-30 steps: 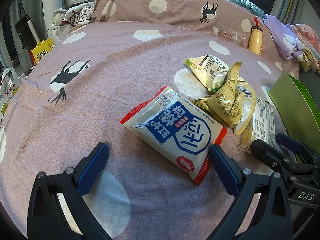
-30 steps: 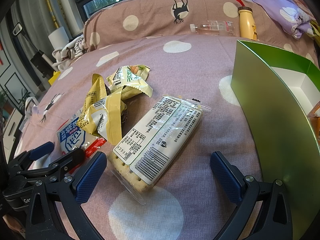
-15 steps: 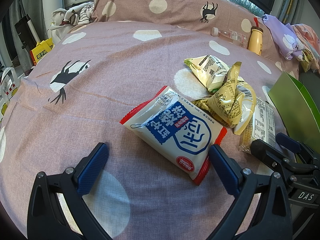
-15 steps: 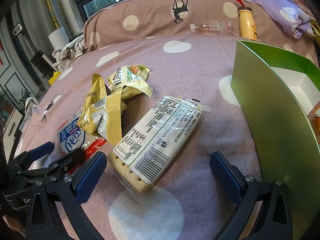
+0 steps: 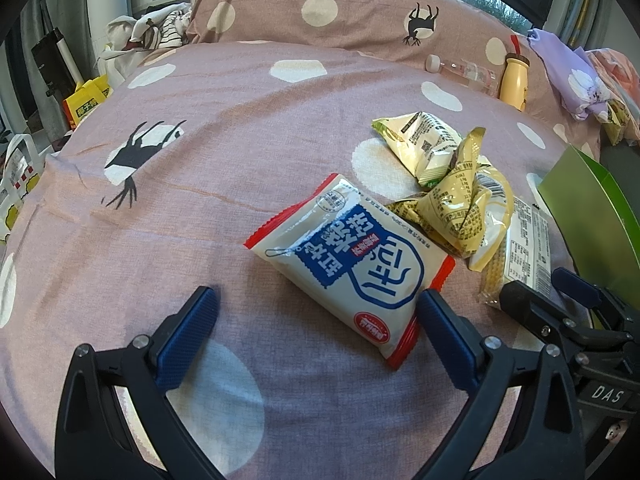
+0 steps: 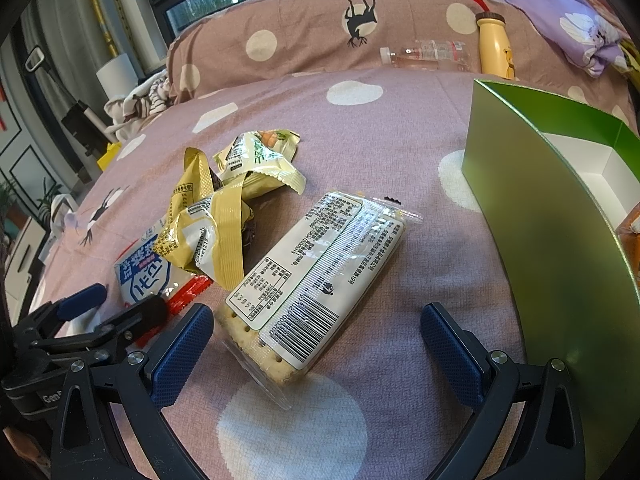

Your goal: Organize snacks

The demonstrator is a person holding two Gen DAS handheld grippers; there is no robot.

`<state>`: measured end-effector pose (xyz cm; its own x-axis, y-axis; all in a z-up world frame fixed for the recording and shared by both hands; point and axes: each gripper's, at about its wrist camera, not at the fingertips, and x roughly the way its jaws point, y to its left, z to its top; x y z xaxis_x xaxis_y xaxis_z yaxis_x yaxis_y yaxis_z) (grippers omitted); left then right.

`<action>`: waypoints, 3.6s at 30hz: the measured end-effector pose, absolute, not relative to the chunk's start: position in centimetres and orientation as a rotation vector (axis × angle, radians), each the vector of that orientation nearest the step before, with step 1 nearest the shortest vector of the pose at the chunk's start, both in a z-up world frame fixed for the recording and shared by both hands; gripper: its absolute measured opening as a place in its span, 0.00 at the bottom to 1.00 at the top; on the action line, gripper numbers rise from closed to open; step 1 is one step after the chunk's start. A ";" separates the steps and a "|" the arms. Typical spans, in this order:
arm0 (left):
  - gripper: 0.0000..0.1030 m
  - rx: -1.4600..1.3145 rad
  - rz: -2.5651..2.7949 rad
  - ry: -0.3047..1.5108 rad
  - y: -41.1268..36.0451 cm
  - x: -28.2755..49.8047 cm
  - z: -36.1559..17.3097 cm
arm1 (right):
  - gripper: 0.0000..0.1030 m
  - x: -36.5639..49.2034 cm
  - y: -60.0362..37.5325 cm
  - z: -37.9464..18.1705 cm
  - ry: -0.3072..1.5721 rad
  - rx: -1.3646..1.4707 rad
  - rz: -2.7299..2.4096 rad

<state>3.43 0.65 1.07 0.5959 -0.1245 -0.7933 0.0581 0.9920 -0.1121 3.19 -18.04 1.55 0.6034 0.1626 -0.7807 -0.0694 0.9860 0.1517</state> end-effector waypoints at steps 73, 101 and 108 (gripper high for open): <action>0.34 -0.086 -0.837 1.002 -26.9 4.4 9.8 | 0.59 2.2 -39.4 9.4 0.923 0.670 -0.014; 0.88 -0.313 -0.159 0.970 3.1 4.5 9.9 | 0.87 7.2 -14.9 12.4 0.977 0.332 0.453; 0.76 -0.424 -0.085 1.030 6.1 5.0 6.3 | 0.87 9.9 -9.3 7.3 1.113 0.308 0.497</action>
